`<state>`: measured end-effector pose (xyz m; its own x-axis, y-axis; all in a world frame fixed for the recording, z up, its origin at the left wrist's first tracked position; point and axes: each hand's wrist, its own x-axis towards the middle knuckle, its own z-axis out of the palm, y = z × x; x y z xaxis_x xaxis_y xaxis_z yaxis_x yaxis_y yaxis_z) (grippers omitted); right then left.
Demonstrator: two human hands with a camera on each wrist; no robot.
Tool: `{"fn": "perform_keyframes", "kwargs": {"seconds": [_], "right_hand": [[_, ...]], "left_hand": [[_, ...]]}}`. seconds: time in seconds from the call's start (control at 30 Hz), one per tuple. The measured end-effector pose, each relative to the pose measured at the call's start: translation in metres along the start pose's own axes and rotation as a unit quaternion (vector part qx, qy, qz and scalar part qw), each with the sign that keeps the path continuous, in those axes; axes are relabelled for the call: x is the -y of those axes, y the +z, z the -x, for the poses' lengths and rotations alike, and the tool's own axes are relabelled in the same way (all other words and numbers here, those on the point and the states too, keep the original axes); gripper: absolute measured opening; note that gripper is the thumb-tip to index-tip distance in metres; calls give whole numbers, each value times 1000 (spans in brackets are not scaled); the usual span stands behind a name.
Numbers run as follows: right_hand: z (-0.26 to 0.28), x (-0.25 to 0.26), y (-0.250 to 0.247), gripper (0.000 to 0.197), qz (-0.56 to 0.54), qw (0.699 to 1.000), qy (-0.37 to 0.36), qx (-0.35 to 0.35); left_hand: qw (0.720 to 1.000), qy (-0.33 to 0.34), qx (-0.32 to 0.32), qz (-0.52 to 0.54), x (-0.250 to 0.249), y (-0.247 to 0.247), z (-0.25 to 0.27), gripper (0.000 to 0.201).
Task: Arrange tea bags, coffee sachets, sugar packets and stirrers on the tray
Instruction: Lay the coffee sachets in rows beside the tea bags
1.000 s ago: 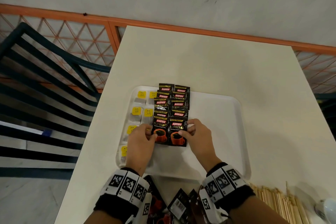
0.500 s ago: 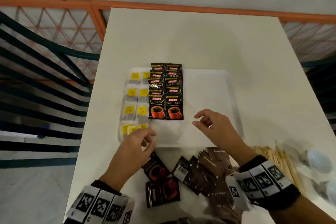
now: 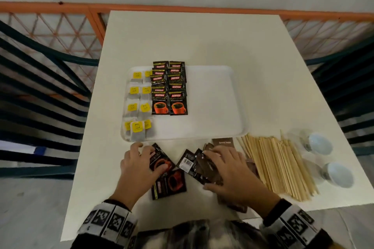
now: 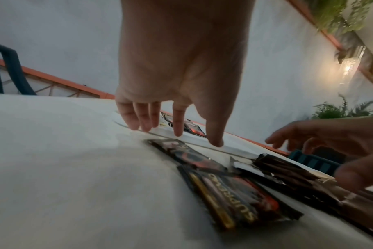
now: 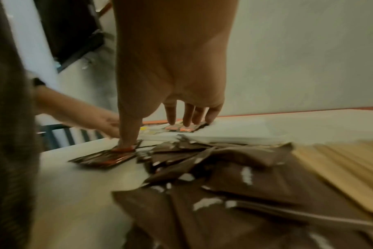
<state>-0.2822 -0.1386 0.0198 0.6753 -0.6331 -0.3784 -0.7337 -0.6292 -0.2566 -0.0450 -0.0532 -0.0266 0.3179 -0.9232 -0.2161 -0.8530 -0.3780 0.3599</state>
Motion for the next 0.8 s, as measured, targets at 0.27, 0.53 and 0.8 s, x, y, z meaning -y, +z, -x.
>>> {"fn": "perform_keyframes", "kwargs": {"seconds": [0.27,0.53,0.8], "right_hand": [[-35,47,22,55,204,978,-27,-33],[-36,37,2,11,109,989,-55,-84],[-34,17,-32,16,-295,942,21,-157]], "left_hand": [[991,-114,3,63,-24,3,0,59],[957,-115,-1,265,-22,-9,3,42],[833,-163,-53,526,-48,-25,15,11]]}}
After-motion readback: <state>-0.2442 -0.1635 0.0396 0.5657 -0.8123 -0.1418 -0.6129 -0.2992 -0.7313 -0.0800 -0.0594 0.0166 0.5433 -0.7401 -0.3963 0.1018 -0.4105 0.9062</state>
